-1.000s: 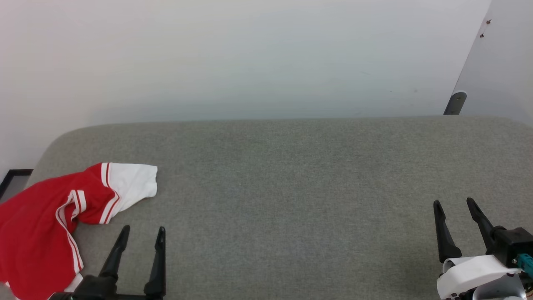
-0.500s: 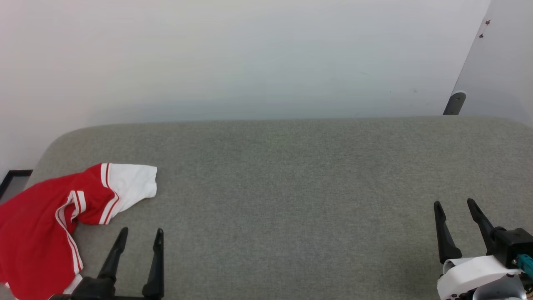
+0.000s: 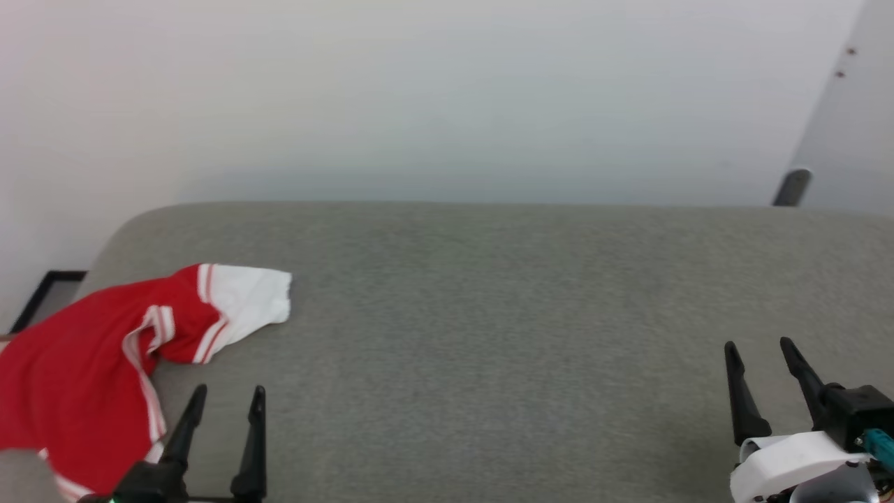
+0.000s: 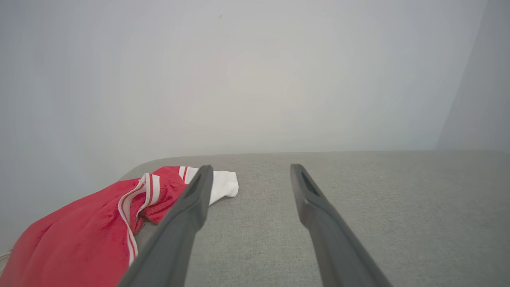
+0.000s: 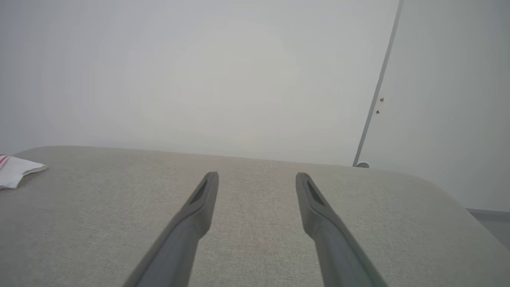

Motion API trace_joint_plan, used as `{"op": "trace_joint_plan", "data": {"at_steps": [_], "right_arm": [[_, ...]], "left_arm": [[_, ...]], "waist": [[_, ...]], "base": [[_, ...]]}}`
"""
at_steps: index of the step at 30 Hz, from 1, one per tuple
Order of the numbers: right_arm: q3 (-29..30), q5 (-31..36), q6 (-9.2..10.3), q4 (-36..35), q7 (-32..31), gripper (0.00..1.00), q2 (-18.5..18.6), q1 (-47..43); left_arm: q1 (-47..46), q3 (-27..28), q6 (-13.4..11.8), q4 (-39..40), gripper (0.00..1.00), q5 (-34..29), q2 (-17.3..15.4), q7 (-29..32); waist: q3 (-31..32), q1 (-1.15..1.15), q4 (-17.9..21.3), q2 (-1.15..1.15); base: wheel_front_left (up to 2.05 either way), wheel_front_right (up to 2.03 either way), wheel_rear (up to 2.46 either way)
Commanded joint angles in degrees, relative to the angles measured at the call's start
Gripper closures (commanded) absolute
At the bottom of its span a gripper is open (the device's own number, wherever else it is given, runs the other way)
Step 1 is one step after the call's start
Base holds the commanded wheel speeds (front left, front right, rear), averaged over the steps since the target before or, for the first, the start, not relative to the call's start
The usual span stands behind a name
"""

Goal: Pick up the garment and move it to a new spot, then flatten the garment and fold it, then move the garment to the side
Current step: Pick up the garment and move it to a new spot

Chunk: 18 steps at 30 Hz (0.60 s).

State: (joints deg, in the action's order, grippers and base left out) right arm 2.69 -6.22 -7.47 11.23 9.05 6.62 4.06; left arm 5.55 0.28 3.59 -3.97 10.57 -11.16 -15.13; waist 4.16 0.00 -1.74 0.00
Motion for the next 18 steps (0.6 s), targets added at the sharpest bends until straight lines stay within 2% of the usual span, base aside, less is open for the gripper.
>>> {"op": "trace_joint_plan", "data": {"at_steps": [1,18], "right_arm": [[-0.5,-0.3,-0.04,0.1,0.1,0.0,-0.1,-0.4],[-7.4,-2.2,-0.03,4.1,0.1,0.0,-1.2,3.0]], "left_arm": [[-0.7,0.3,0.1,-0.4,0.0,0.2,-0.4,0.0],[-4.7,2.0,-1.1,-2.2,0.0,1.0,-4.1,3.4]], "waist": [[0.7,0.0,-2.5,0.0],[3.7,0.0,-18.7,0.0]], "base": [[0.0,0.0,0.0],[0.0,0.0,0.0]]}}
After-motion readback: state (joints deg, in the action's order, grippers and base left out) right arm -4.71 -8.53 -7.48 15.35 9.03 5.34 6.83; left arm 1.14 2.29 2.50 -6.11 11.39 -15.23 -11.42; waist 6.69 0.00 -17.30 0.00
